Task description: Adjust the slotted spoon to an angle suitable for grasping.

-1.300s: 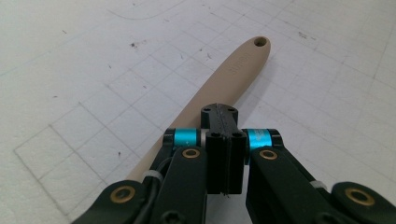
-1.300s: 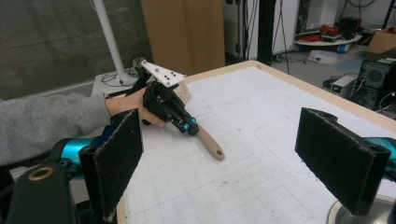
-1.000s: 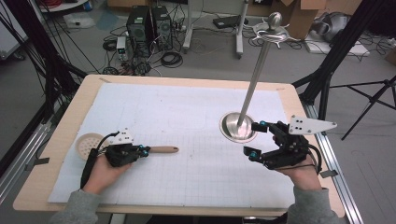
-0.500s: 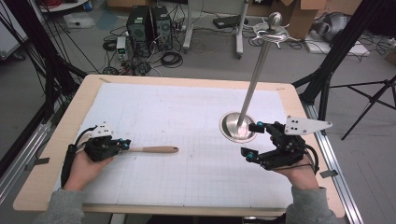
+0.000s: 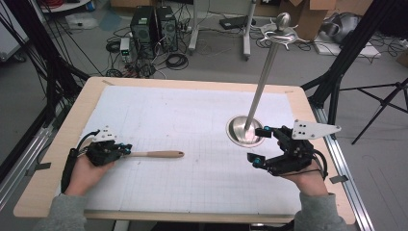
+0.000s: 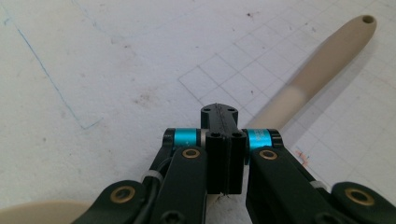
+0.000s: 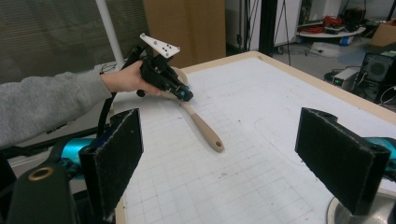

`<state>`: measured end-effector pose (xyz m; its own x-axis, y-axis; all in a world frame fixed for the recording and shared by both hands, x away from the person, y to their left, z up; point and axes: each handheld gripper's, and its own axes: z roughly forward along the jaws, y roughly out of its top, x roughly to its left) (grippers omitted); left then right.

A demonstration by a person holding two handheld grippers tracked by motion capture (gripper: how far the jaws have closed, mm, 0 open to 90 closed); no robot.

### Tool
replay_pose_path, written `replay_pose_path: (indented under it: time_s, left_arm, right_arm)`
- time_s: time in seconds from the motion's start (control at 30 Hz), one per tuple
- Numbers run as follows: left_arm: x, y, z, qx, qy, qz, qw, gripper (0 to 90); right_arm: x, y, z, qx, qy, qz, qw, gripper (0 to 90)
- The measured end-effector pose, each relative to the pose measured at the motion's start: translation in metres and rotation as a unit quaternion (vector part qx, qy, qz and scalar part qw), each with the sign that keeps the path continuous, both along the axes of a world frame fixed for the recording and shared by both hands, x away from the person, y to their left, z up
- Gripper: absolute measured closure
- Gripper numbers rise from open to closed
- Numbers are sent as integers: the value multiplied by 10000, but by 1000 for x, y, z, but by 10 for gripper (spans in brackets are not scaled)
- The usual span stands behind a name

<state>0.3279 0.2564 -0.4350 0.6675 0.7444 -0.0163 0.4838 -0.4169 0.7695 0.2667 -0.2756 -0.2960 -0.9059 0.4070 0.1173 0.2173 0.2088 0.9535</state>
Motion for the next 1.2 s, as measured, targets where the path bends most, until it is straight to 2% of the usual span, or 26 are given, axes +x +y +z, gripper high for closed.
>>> replay_pose_path:
  time_s: [0.2, 0.23, 0.3, 0.47, 0.63, 0.8, 0.97, 1.2]
  left_arm:
    - [2, 1, -4, 120, 6, 156, 9998, 896]
    - [3, 1, -7, 290, 46, 203, 9994, 896]
    - [2, 1, -7, 248, 30, 214, 9995, 896]
    - [-2, 1, -6, 333, 62, 246, 9991, 896]
    - [-13, 0, -5, 406, 69, 308, 9987, 897]
    - [-26, 1, -5, 352, 86, 359, 9987, 896]
    - [-40, 1, -2, 537, 134, 440, 9975, 896]
    - [-61, 2, -2, 575, 166, 536, 9968, 897]
  right_arm:
    - [1, 1, 0, 5, -36, 15, 10000, 138]
    - [0, 2, -1, -21, 11, 28, 10000, 138]
    - [0, 2, -1, -28, 10, 33, 10000, 138]
    - [0, 3, -2, -80, 77, 33, 9999, 139]
    - [2, 2, -2, -66, 58, 32, 10000, 139]
    - [3, 2, -2, -51, 26, 26, 10000, 139]
    - [5, 5, -1, -39, 11, 47, 10000, 139]
    - [8, 8, -1, -21, -4, 108, 9999, 140]
